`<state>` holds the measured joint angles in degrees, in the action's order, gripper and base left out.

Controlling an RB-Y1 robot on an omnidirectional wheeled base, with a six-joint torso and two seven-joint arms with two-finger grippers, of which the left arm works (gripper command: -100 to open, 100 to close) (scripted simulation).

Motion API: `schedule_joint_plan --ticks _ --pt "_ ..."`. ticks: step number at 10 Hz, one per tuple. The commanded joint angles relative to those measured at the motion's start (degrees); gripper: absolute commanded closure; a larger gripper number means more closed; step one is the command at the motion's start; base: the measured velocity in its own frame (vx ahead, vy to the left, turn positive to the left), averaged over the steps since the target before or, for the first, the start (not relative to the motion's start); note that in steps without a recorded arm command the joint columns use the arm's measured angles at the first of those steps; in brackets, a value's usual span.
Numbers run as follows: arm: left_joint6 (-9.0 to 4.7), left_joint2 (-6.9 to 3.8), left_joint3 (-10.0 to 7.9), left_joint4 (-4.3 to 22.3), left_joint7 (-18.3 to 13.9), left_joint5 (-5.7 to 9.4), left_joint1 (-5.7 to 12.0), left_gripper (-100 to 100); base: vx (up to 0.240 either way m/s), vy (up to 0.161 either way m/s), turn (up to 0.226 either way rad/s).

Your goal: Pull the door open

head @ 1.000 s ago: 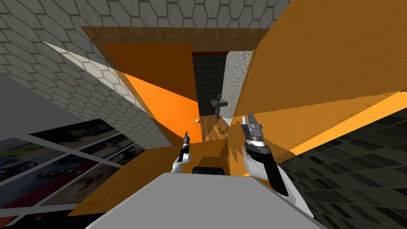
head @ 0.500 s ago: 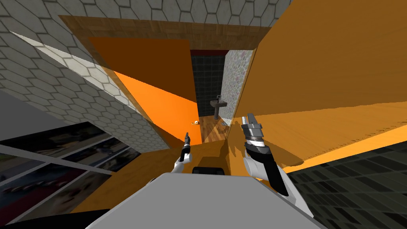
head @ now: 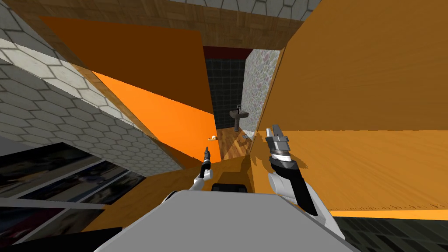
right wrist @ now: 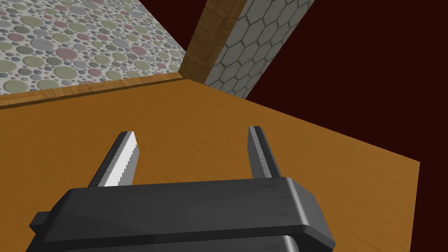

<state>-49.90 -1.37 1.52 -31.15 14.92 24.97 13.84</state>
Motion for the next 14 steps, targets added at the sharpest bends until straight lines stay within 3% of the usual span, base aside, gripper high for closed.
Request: schedule_joint_plan --ticks 1,4,6,7,8,11,12,13,14 --pt "-0.69 0.39 -0.01 2.07 0.29 0.53 0.94 -100 0.133 0.004 -0.060" --pt "-1.35 0.94 -0.02 4.46 0.75 1.30 2.02 -100 0.075 -0.010 -0.072" --pt "-1.11 0.95 -0.01 4.03 0.84 1.30 1.80 -100 0.064 -0.019 -0.042" --pt "-1.13 -0.16 -0.05 4.15 0.56 1.36 1.79 -100 -0.057 -0.021 0.239" --pt "-1.13 -0.16 -0.05 4.15 0.56 1.36 1.79 -100 -0.080 -0.021 0.117" --pt "-0.95 -3.13 -0.25 4.28 -0.78 1.54 1.53 -100 -0.157 -0.036 0.204" --pt "-0.95 -3.13 -0.25 4.28 -0.78 1.54 1.53 -100 -0.098 -0.019 0.054" --pt "-0.78 -4.43 -0.44 4.40 -2.09 1.71 1.29 -100 -0.039 -0.005 -0.054" --pt "-0.70 -4.75 -0.54 4.46 -2.76 1.79 1.16 -100 0.078 0.006 -0.223"
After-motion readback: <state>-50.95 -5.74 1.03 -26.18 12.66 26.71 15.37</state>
